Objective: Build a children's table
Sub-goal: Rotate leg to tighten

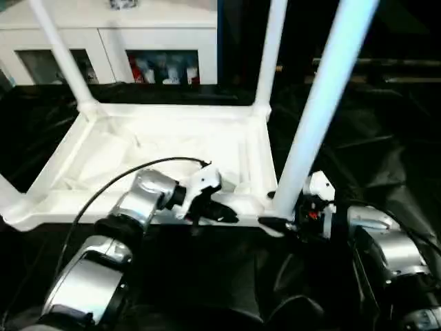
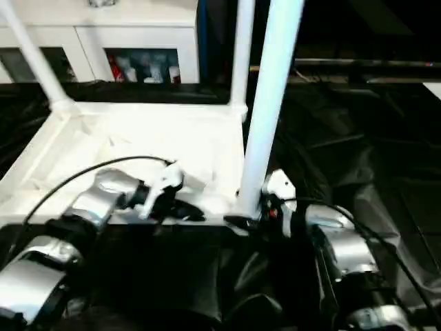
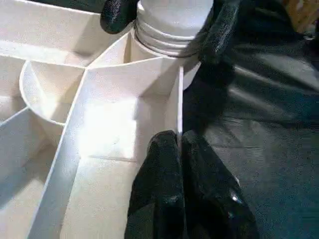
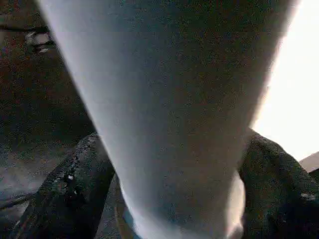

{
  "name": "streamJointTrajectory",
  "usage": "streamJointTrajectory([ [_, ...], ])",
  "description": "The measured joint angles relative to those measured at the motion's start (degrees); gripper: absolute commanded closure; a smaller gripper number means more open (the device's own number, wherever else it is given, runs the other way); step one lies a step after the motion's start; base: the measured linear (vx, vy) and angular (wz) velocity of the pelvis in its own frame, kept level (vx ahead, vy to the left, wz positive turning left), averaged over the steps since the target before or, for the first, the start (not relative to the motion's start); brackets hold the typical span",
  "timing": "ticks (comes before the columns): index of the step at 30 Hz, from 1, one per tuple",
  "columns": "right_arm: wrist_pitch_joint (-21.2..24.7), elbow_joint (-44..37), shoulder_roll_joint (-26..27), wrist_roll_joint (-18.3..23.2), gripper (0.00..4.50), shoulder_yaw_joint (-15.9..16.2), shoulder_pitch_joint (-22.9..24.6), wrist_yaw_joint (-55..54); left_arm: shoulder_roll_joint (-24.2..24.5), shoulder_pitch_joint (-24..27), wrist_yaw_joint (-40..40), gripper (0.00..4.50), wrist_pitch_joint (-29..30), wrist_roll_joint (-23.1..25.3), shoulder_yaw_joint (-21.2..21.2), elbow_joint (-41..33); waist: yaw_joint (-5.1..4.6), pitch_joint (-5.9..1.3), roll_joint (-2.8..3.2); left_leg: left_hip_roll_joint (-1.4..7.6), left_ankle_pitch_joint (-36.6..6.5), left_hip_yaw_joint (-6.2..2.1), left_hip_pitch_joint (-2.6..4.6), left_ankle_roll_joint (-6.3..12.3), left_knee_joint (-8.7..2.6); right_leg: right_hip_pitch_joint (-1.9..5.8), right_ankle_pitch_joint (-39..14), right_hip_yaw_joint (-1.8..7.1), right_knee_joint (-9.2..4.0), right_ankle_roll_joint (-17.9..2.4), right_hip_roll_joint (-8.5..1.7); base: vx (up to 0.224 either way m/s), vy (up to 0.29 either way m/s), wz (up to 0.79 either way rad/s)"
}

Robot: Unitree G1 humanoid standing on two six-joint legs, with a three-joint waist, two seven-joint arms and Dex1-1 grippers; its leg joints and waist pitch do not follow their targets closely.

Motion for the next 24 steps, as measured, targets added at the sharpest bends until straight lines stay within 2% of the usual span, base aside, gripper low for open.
streamJointTrajectory([
  [3, 0.0, 0.0, 0.0, 0.2, 1.17, 0.0, 0.2, 0.5, 0.3, 0.3, -0.5, 4.50, 0.5, -0.1, 0.0, -0.6, -0.01, 0.02, -0.03, 0.00, 0.0, 0.00, 0.00, 0.00, 0.00, 0.00, 0.0, 0.00, 0.00, 0.0, 0.00, 0.000, 0.000, 0.00],
  [6, 0.8, -0.2, 0.1, 1.1, 1.30, 0.0, 0.2, 1.1, 0.5, 0.8, -0.6, 4.50, 0.7, -0.2, 0.0, -1.7, -0.03, 0.03, -0.05, 0.00, 0.0, 0.00, 0.00, 0.00, 0.00, 0.00, 0.0, 0.00, 0.00, 0.0, 0.00, 0.000, 0.000, 0.00],
  [7, 1.1, -0.2, 0.1, 1.3, 1.53, 0.0, 0.2, 1.1, 0.5, 0.9, -0.6, 4.50, 0.8, -0.2, 0.0, -1.9, -0.04, 0.03, -0.05, 0.00, 0.0, 0.00, 0.00, 0.00, 0.00, 0.00, 0.0, 0.00, 0.00, 0.0, 0.00, 0.000, 0.000, 0.00],
  [15, 1.6, -1.4, 0.6, 1.0, 1.78, -0.3, 1.5, -0.7, 0.5, 1.3, 0.4, 4.50, 0.5, -0.1, -0.2, -2.3, -0.01, 0.03, -0.06, 0.00, 0.0, 0.00, 0.00, 0.00, 0.01, -0.01, 0.0, 0.01, 0.00, 0.0, 0.00, 0.000, 0.000, 0.00],
  [18, 0.3, 0.7, 2.3, -1.1, 1.79, -0.7, 0.8, -6.4, -0.2, 1.3, 4.6, 4.50, -0.3, 0.3, 0.1, -1.5, -0.38, -0.02, -0.17, 0.00, 0.0, 0.00, 0.12, -0.01, 0.04, 0.07, 0.0, 0.02, 0.01, 0.0, 0.00, 0.000, 0.000, 0.00],
  [21, -0.1, 6.3, 7.2, -2.8, 1.80, -3.4, -2.6, -20.1, -3.2, -0.6, 14.1, 4.50, 0.0, 2.0, 1.5, 1.6, -1.60, -0.09, -0.47, -0.01, 0.0, -0.01, 0.21, -0.03, 0.10, 0.11, 0.0, 0.05, -0.02, 0.0, -0.01, 0.000, 0.000, 0.00],
  [24, -0.1, 10.7, 11.3, -3.5, 1.81, -5.8, -5.5, -31.7, -6.6, -2.5, 22.3, 4.50, 1.0, 2.7, 2.2, 4.7, -2.42, -0.17, -0.34, -0.02, 0.0, -0.03, 0.31, -0.03, 0.06, 0.23, -0.1, 0.05, -0.34, 0.2, -0.03, 0.000, 0.000, 0.00],
])
